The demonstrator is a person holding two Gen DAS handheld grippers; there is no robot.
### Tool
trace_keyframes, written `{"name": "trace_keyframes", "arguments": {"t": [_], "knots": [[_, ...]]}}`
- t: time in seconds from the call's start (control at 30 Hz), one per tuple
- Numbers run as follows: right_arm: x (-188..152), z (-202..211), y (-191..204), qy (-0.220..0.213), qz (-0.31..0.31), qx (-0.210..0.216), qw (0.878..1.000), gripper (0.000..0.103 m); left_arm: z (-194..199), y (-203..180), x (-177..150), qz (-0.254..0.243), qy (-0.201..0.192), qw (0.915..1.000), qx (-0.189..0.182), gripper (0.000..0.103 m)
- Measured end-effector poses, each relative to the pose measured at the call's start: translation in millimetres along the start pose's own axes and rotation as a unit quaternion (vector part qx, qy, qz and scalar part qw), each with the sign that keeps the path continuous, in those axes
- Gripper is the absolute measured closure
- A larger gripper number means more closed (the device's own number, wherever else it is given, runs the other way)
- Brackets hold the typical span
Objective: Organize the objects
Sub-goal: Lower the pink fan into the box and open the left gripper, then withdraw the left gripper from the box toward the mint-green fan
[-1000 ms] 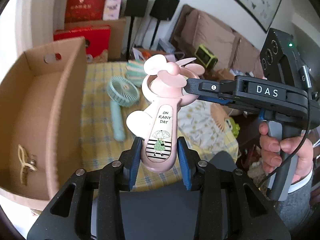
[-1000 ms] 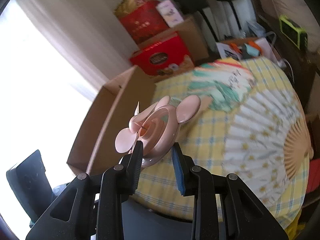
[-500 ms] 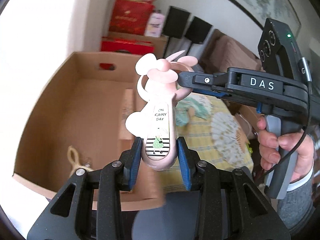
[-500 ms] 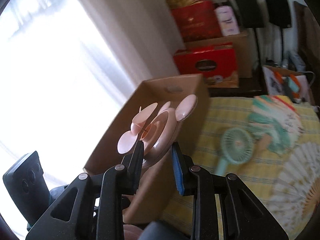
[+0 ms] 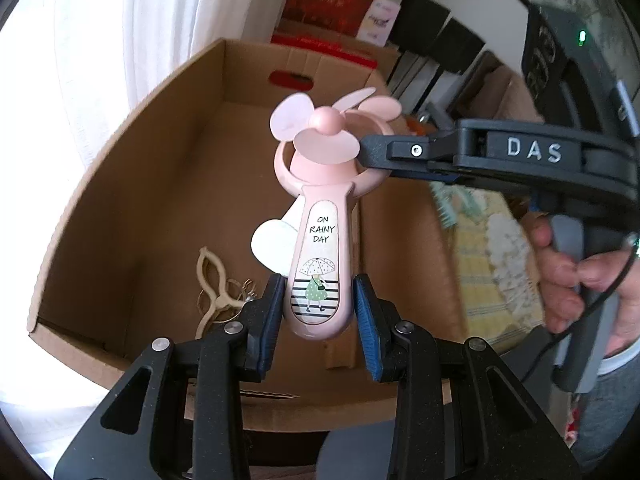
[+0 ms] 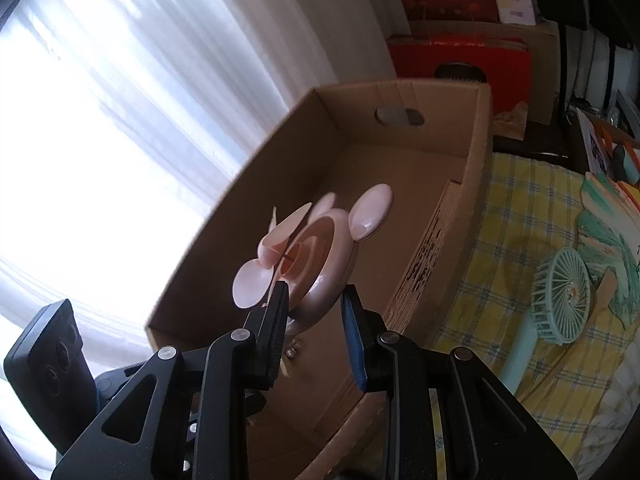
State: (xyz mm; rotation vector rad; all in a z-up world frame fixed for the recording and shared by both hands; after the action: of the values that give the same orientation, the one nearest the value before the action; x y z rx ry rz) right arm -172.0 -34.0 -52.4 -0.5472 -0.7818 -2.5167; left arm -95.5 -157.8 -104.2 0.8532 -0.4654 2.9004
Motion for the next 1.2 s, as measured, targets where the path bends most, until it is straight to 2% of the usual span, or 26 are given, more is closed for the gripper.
{"name": "trace_keyframes", "arguments": {"t": [0.1, 0.13, 0.17, 0.3, 0.47, 0.57, 0.73, 0.87, 1.03, 1.1, 1.2], "knots": [[-3, -11, 4, 0.012, 0.013, -0.017, 1.000, 0.076, -2, -13, -10, -0.022, 0.004, 0.9994, 0.026, 0.071], [-2, -14, 3, 0.016, 0.015, -0.020, 1.000, 0.076, -1, -18, -12, -0.028, 0.006, 0.9991, 0.030, 0.075], [-3, -19, 4, 0.023, 0.018, -0.025, 0.999, 0.076, -2, -21, -13, -0.035, 0.007, 0.9989, 0.031, 0.078], [-5, -30, 10, 0.037, 0.040, -0.048, 0.997, 0.077, -7, -33, -17, -0.045, 0.018, 0.9985, 0.024, 0.079], [-10, -22, 15, 0.029, 0.056, -0.062, 0.996, 0.077, 4, -32, -14, -0.034, 0.010, 0.9992, 0.021, 0.077], [-10, -7, 17, 0.013, 0.067, -0.070, 0.995, 0.074, 17, -30, -9, -0.028, -0.001, 0.9993, 0.024, 0.069], [-12, 20, 14, -0.011, 0.069, -0.070, 0.995, 0.068, 36, -28, -1, -0.014, -0.021, 0.9993, 0.027, 0.048], [-21, 40, 8, -0.021, 0.070, -0.074, 0.995, 0.062, 39, -29, 3, -0.010, -0.027, 0.9993, 0.023, 0.040], [-29, 58, -3, -0.032, 0.066, -0.086, 0.994, 0.054, 35, -36, 9, -0.014, -0.030, 0.9991, 0.025, 0.021], [-32, 64, -8, -0.036, 0.062, -0.090, 0.993, 0.048, 36, -37, 9, -0.012, -0.033, 0.9990, 0.028, 0.016], [-41, 74, -17, -0.045, 0.058, -0.101, 0.992, 0.040, 37, -39, 11, -0.009, -0.035, 0.9988, 0.031, 0.014]]}}
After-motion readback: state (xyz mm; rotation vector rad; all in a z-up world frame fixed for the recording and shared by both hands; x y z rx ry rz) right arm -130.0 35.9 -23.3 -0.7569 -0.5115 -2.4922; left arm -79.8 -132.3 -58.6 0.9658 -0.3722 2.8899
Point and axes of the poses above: each gripper's, at about its wrist camera, not at the fingertips, and z roughly against the way its jaws point, y to its left, x to its top, the point moved 1 cm from there along -z, roughly the way its jaws point, and after that the axes turned 3 degrees about -z, right-handed, at the moved point
